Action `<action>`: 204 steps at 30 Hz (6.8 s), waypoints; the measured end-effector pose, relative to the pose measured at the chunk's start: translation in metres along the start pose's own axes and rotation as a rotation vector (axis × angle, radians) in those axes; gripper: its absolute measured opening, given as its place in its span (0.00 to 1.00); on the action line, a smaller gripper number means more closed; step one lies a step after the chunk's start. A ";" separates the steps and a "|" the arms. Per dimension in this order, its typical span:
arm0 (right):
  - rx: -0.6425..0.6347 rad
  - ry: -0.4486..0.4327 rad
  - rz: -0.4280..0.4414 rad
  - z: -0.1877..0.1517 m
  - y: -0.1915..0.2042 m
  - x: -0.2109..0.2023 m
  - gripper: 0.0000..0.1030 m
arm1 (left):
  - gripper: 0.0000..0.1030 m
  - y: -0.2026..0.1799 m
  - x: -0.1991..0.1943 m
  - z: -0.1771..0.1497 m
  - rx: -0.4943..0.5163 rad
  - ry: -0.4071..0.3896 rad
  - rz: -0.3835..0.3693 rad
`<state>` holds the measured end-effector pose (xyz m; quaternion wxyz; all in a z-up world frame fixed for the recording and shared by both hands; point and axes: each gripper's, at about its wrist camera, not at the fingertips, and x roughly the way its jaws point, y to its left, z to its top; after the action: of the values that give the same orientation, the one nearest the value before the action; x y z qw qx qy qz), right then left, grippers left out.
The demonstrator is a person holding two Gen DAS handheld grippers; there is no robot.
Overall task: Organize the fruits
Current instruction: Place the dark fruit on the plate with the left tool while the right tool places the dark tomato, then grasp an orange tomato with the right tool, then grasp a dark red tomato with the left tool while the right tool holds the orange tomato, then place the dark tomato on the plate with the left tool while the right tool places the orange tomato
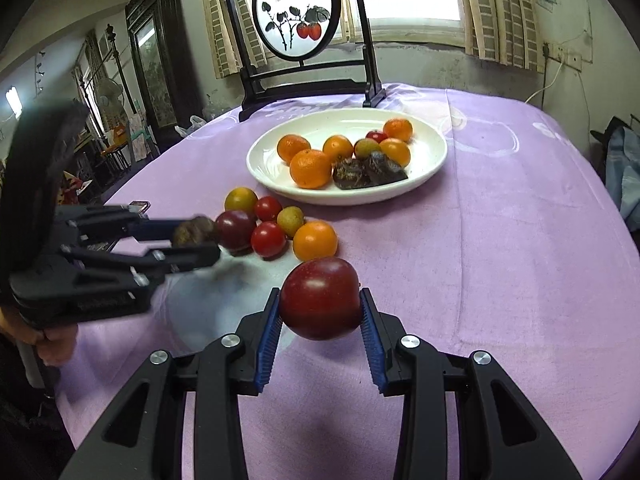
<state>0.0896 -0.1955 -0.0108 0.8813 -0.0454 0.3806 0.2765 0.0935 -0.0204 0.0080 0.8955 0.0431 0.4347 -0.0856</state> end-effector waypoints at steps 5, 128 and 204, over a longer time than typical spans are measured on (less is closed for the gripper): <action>-0.069 -0.025 -0.058 0.035 0.006 0.001 0.37 | 0.40 0.015 -0.006 0.041 -0.007 -0.070 0.035; -0.002 0.047 -0.051 0.014 0.011 0.035 0.35 | 0.75 0.027 0.075 -0.009 -0.067 0.088 0.086; -0.005 -0.007 -0.137 0.126 -0.025 0.124 0.57 | 0.73 0.063 0.115 0.136 -0.194 -0.057 0.163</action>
<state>0.2531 -0.1240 -0.0109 0.8993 -0.0724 0.3730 0.2165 0.2800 0.0073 0.0019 0.9114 -0.0108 0.4103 0.0286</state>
